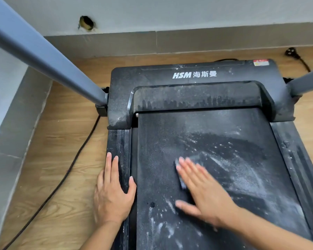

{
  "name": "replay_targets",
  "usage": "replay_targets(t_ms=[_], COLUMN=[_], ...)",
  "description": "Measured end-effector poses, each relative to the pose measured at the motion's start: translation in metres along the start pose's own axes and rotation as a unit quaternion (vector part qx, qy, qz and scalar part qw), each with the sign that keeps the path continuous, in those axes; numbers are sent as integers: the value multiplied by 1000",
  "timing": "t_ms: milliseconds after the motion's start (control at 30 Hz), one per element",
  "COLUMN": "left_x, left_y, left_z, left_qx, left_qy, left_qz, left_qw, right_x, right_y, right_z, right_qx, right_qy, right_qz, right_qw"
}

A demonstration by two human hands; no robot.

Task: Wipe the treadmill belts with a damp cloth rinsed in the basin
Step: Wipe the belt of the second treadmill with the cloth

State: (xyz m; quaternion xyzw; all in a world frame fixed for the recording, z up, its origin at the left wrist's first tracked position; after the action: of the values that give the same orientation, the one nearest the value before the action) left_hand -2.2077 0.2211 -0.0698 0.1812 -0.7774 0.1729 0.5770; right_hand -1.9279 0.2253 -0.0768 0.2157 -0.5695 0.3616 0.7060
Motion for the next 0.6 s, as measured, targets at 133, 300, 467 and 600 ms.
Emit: replay_targets(t_ms=[133,300,467,600], left_x=[1,2,4,7], left_y=[-2,-2,-1,-3], left_z=[-3,-4,-4,-7], left_qx=[3,10,12,19], left_qy=[3,-5,0,0], left_qz=[-2,-1,3,7], left_qw=[1000,1000,1000,1000], right_x=[26,37,47,43], right_y=[80,87,21,-9], right_z=[-81,-107,-106,-87], right_qx=[-158,-91,57,89], right_qy=[26,-22,-54,-38], right_qz=[-43,5,147,155], right_qw=[986,996,986,983])
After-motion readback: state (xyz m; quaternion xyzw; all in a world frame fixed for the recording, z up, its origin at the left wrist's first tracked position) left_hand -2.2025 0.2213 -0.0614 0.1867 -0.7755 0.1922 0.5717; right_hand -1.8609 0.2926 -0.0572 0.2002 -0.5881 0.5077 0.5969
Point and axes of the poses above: each hand's wrist, its own y-axis towards the middle knuckle, its own x-axis out of the back of the hand, z = x × y, the point moved 5 cm from there along y, towards the middle knuckle, and after that the axes turned 15 degrees about x, right-handed, at the moved point
